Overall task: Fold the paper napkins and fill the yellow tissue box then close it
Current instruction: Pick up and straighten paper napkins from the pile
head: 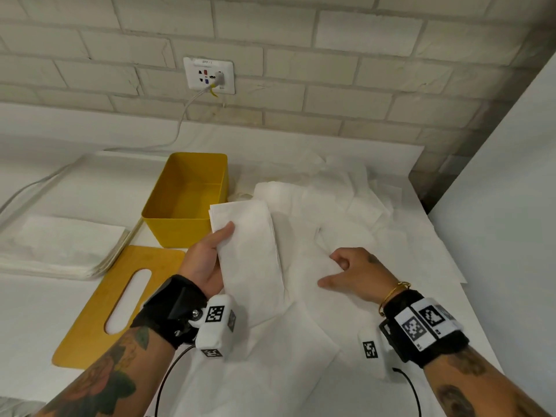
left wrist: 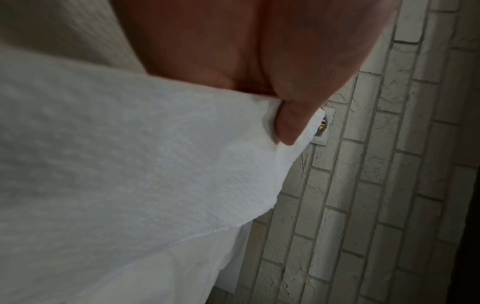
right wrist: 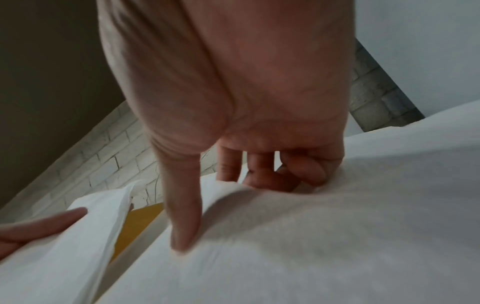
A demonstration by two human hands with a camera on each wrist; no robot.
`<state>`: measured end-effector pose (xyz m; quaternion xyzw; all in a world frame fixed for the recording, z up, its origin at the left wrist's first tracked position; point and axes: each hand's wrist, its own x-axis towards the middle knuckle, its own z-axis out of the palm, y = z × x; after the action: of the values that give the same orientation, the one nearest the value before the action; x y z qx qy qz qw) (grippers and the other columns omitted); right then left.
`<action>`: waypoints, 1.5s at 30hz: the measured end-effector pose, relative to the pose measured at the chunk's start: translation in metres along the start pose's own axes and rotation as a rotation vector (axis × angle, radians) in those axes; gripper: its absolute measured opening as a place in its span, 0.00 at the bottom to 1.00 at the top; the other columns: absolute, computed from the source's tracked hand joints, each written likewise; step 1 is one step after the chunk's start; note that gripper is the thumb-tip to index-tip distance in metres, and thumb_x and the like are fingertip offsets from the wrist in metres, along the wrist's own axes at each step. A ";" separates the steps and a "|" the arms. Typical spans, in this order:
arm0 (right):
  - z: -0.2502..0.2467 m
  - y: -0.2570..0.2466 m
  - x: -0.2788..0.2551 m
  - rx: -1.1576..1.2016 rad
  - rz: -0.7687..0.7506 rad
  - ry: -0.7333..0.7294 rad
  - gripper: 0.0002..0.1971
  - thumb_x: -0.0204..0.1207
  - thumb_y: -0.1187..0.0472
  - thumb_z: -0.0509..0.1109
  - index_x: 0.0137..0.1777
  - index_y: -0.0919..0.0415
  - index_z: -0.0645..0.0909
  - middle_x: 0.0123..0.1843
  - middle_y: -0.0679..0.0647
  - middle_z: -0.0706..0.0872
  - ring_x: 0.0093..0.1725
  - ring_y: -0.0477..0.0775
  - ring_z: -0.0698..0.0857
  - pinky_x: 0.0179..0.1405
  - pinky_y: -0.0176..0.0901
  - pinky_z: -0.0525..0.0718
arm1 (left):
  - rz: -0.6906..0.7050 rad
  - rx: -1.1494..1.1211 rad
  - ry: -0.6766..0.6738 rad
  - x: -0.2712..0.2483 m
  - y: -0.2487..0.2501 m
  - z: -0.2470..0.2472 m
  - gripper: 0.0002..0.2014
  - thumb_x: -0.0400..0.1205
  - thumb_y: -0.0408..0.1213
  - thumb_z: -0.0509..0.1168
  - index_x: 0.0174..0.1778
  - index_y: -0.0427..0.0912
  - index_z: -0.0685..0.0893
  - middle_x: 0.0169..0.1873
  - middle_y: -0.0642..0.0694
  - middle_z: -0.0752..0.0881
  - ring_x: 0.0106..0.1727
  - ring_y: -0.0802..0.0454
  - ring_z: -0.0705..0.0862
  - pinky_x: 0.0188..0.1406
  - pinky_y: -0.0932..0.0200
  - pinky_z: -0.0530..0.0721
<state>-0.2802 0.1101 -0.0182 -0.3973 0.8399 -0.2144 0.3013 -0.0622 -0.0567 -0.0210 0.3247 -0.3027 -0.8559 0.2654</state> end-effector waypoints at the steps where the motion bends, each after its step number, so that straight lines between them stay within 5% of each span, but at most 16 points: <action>1: -0.001 0.000 0.000 0.026 -0.032 0.003 0.18 0.71 0.52 0.83 0.35 0.48 0.74 0.33 0.43 0.71 0.33 0.42 0.72 0.31 0.31 0.68 | 0.005 0.008 0.004 -0.001 0.000 -0.001 0.16 0.90 0.40 0.60 0.70 0.39 0.83 0.59 0.39 0.92 0.55 0.43 0.93 0.44 0.50 0.92; 4: -0.017 -0.001 0.002 0.157 -0.109 0.116 0.15 0.75 0.53 0.80 0.33 0.52 0.78 0.31 0.44 0.76 0.33 0.45 0.75 0.35 0.37 0.72 | 0.009 0.021 0.030 -0.003 0.001 0.000 0.18 0.89 0.41 0.62 0.72 0.38 0.82 0.61 0.38 0.91 0.58 0.42 0.92 0.51 0.47 0.89; 8: -0.045 -0.010 0.002 0.346 -0.199 0.312 0.05 0.81 0.60 0.75 0.45 0.50 0.90 0.39 0.47 0.93 0.42 0.51 0.92 0.46 0.40 0.86 | -0.005 0.011 0.041 -0.006 0.003 0.006 0.19 0.88 0.43 0.63 0.72 0.38 0.83 0.61 0.38 0.91 0.58 0.42 0.92 0.51 0.47 0.88; 12: -0.051 -0.026 -0.002 0.584 -0.214 0.224 0.05 0.83 0.59 0.73 0.51 0.60 0.87 0.45 0.58 0.94 0.43 0.59 0.94 0.45 0.49 0.87 | -0.012 0.015 0.025 -0.005 0.003 0.014 0.19 0.89 0.44 0.62 0.71 0.38 0.83 0.61 0.38 0.91 0.59 0.41 0.91 0.54 0.46 0.87; 16: -0.034 -0.018 0.010 0.253 -0.031 0.154 0.26 0.70 0.38 0.80 0.62 0.51 0.81 0.51 0.49 0.92 0.53 0.52 0.90 0.56 0.49 0.85 | -0.023 0.018 0.020 -0.003 0.001 0.015 0.19 0.89 0.44 0.61 0.72 0.38 0.83 0.62 0.37 0.90 0.59 0.41 0.91 0.52 0.46 0.88; 20: -0.022 -0.007 0.017 0.102 0.102 0.093 0.36 0.66 0.38 0.83 0.71 0.51 0.75 0.59 0.49 0.86 0.62 0.53 0.83 0.59 0.45 0.79 | -0.020 0.007 0.023 -0.002 0.001 0.013 0.18 0.89 0.43 0.62 0.71 0.39 0.83 0.61 0.37 0.90 0.60 0.40 0.91 0.56 0.44 0.86; 28: -0.005 -0.001 0.023 0.100 0.108 0.077 0.25 0.67 0.48 0.85 0.61 0.51 0.81 0.59 0.50 0.80 0.60 0.52 0.81 0.52 0.41 0.78 | -0.014 0.029 0.037 0.003 -0.005 0.009 0.20 0.88 0.43 0.64 0.74 0.39 0.82 0.63 0.38 0.90 0.63 0.40 0.90 0.56 0.44 0.87; 32: 0.000 0.003 0.024 0.071 0.053 0.025 0.17 0.67 0.49 0.85 0.48 0.51 0.82 0.42 0.45 0.77 0.41 0.44 0.78 0.35 0.33 0.71 | -0.010 0.033 0.046 0.006 -0.005 0.005 0.20 0.88 0.44 0.64 0.74 0.39 0.82 0.63 0.38 0.90 0.63 0.40 0.90 0.56 0.44 0.87; 35: 0.000 0.006 0.025 0.111 -0.014 0.056 0.13 0.72 0.56 0.82 0.37 0.58 0.80 0.34 0.47 0.75 0.34 0.47 0.74 0.34 0.37 0.72 | -0.014 0.030 0.040 0.007 -0.005 0.003 0.20 0.88 0.44 0.65 0.74 0.39 0.82 0.63 0.38 0.90 0.63 0.40 0.90 0.56 0.44 0.87; 38: -0.013 0.008 0.024 0.281 -0.071 0.173 0.12 0.74 0.57 0.81 0.43 0.63 0.84 0.36 0.48 0.82 0.39 0.51 0.81 0.43 0.43 0.77 | -0.008 0.030 0.038 0.007 -0.004 0.002 0.20 0.88 0.45 0.64 0.74 0.40 0.82 0.63 0.37 0.90 0.63 0.39 0.90 0.57 0.43 0.87; 41: -0.036 0.001 0.018 0.451 -0.153 0.238 0.13 0.72 0.52 0.83 0.48 0.55 0.84 0.48 0.54 0.93 0.50 0.58 0.90 0.54 0.50 0.83 | -0.008 0.023 0.031 0.007 -0.001 0.002 0.20 0.88 0.45 0.64 0.74 0.40 0.82 0.63 0.37 0.90 0.62 0.39 0.90 0.55 0.43 0.87; 45: -0.053 -0.036 -0.003 0.804 -0.343 0.062 0.25 0.61 0.47 0.86 0.53 0.60 0.87 0.55 0.64 0.93 0.52 0.60 0.88 0.49 0.47 0.80 | -0.002 0.026 -0.010 0.007 0.001 0.015 0.19 0.89 0.45 0.62 0.71 0.39 0.83 0.63 0.37 0.90 0.62 0.40 0.90 0.58 0.44 0.86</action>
<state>-0.2956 0.0972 0.0432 -0.3753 0.6202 -0.5831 0.3668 -0.0770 -0.0565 -0.0142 0.3241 -0.3148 -0.8538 0.2587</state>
